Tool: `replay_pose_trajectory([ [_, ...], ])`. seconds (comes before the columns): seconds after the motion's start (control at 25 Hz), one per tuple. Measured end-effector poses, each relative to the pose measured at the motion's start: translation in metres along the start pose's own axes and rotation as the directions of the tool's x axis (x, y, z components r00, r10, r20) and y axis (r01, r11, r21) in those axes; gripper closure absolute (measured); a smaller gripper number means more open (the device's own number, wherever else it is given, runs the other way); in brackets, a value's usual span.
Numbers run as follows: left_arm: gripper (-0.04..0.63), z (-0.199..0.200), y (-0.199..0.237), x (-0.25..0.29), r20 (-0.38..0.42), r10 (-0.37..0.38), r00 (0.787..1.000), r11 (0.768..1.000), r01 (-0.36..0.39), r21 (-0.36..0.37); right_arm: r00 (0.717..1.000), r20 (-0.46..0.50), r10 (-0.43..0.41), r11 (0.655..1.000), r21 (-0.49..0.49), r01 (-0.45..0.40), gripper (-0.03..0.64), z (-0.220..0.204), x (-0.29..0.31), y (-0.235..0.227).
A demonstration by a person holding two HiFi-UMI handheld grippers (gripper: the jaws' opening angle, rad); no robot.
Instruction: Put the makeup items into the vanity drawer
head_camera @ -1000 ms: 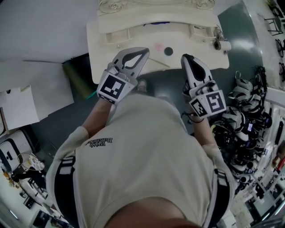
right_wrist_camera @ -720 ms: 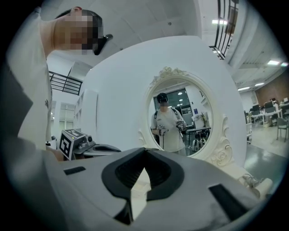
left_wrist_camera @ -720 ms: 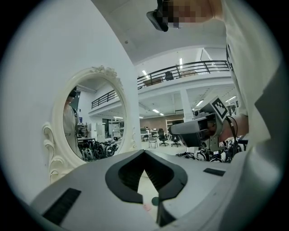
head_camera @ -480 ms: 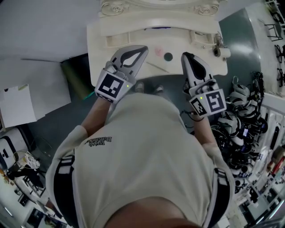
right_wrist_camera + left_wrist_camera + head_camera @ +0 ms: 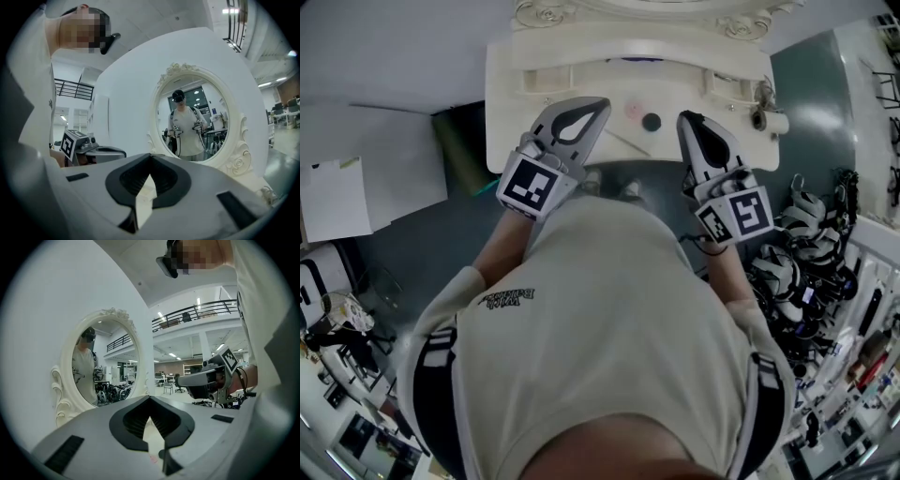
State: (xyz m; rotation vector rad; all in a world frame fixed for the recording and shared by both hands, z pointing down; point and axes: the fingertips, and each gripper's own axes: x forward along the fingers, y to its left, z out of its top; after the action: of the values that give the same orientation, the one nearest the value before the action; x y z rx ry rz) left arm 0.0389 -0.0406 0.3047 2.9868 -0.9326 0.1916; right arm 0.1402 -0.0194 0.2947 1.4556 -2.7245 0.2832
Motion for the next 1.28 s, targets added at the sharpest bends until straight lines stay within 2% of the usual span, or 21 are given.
replay_pose_trajectory([
  [0.16,0.581,-0.009,-0.001,0.012,-0.033,0.010,0.999,1.000,-0.010,0.007,0.999,-0.031,0.018,1.000,-0.005,-0.018,0.612,-0.009,0.007,-0.011],
  [0.32,0.581,-0.022,0.004,0.027,-0.060,0.020,0.998,0.999,-0.022,-0.035,0.995,-0.094,0.039,0.999,-0.020,-0.041,0.606,-0.026,0.020,-0.021],
  [0.6,0.581,-0.060,0.022,0.048,-0.125,0.052,0.991,0.997,-0.058,-0.044,0.966,-0.246,0.076,0.995,-0.044,-0.090,0.531,-0.076,0.058,-0.036],
  [0.72,0.581,-0.086,0.031,0.064,-0.149,0.065,0.987,0.995,-0.076,-0.070,0.938,-0.334,0.089,0.993,-0.041,-0.109,0.511,-0.114,0.075,-0.050],
  [0.92,0.581,-0.141,0.042,0.088,-0.233,0.055,0.971,0.991,-0.082,-0.108,0.886,-0.451,0.110,0.991,-0.023,-0.134,0.511,-0.177,0.106,-0.069],
  [1.08,0.581,-0.194,0.042,0.102,-0.319,0.033,0.947,0.986,-0.083,-0.146,0.843,-0.523,0.125,0.988,-0.013,-0.155,0.511,-0.220,0.124,-0.078],
  [1.28,0.581,-0.254,0.038,0.110,-0.404,-0.010,0.915,0.975,-0.080,-0.205,0.772,-0.620,0.138,0.984,0.001,-0.176,0.509,-0.282,0.135,-0.083],
])
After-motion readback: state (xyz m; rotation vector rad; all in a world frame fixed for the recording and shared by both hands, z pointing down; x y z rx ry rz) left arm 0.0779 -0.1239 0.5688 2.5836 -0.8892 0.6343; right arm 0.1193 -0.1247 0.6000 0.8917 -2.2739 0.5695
